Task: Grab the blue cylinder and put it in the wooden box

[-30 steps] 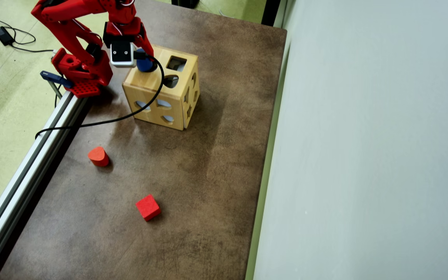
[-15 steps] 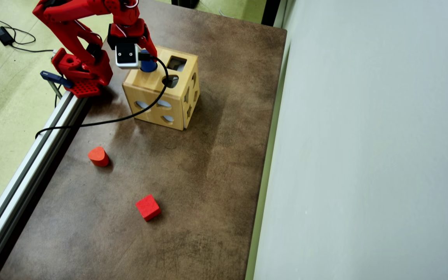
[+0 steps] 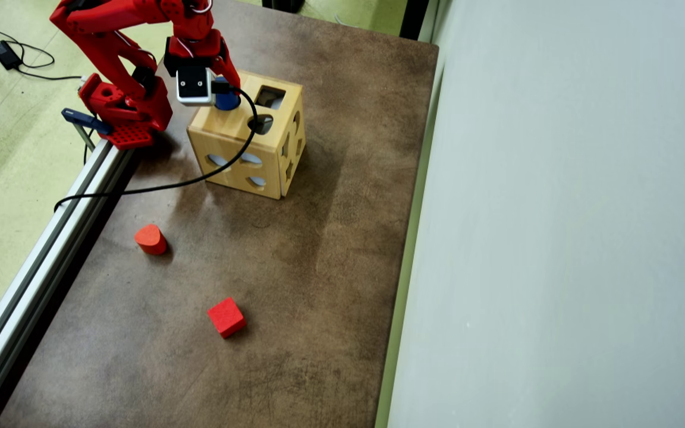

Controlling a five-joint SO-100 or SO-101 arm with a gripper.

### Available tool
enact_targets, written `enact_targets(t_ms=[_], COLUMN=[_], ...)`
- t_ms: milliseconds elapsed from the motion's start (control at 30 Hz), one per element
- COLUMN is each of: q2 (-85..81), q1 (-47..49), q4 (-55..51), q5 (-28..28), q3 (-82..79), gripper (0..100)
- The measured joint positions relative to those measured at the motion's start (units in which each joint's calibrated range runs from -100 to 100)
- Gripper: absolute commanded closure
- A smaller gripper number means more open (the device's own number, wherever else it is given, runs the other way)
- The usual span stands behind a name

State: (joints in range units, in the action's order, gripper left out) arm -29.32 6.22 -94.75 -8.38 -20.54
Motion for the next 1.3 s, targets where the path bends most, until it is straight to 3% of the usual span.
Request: enact_targets(t_ms=[400,900,1300], q2=[-0.68,-37.37,-56.10], q1=[-0.07,-0.07,-0.43], q4=[0.00,-2.42,-2.42], q5=[0.00,0.00,0.00], q3=[0.00,0.09,-0.63], gripper=[72,72,72])
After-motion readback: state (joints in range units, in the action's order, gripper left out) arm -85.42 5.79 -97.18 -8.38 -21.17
